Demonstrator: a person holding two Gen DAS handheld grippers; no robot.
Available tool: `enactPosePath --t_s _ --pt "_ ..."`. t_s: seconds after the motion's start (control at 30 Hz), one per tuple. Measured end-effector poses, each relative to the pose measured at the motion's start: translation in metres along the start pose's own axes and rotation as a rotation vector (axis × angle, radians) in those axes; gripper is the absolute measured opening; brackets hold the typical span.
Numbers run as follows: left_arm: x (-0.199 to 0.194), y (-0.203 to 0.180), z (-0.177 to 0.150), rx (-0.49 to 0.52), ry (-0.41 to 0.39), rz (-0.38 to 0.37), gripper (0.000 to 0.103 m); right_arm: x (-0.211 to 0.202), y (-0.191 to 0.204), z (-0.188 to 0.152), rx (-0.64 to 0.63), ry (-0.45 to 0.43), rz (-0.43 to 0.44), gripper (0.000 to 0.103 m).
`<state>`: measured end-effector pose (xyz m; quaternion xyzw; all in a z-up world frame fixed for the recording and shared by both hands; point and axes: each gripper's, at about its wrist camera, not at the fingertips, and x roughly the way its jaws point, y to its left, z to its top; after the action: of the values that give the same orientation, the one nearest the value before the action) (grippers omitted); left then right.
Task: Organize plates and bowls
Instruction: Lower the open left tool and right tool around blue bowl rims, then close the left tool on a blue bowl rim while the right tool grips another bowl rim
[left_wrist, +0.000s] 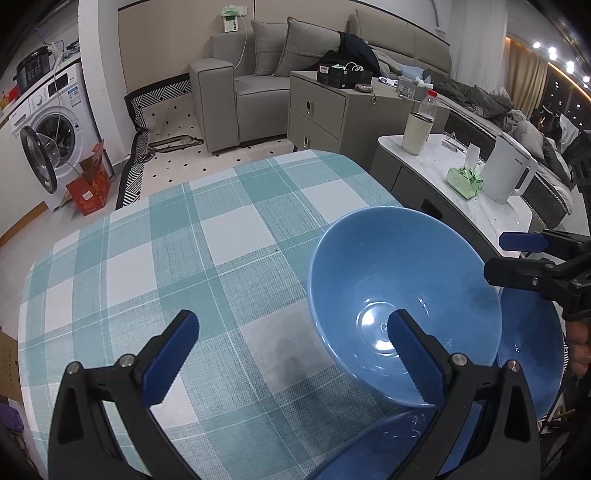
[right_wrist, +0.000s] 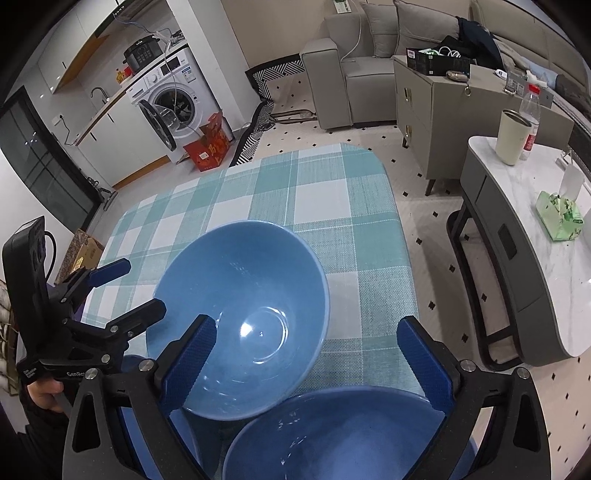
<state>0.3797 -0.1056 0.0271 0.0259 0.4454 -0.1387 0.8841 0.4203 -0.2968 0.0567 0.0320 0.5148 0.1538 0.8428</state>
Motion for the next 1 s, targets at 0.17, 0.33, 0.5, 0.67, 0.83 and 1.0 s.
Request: enactPosePath --t_s 0.17,0.33,0.5,0.67,0.83,1.0 --pt "0.004 0.001 -0.001 -0.006 0.018 -0.003 0.101 0.008 -0.003 -0.001 0.006 0.023 0.009 0.086" --pt "0.005 -0.004 -0.001 0.024 0.029 0.003 0.098 0.014 -0.003 -0.004 0.006 0.038 0.016 0.081" --pt "0.007 -0.007 -0.002 0.041 0.046 -0.003 0.084 0.019 0.0 -0.007 -0.009 0.048 0.024 0.074" --pt "0.01 -0.007 -0.004 0.035 0.069 -0.044 0.061 0.022 0.005 -0.009 -0.03 0.047 0.027 0.066" --pt "0.01 -0.008 -0.006 0.035 0.076 -0.064 0.046 0.024 0.01 -0.012 -0.059 0.058 0.023 0.057" --pt "0.009 -0.008 -0.007 0.036 0.069 -0.08 0.038 0.029 0.013 -0.014 -0.074 0.079 0.019 0.049"
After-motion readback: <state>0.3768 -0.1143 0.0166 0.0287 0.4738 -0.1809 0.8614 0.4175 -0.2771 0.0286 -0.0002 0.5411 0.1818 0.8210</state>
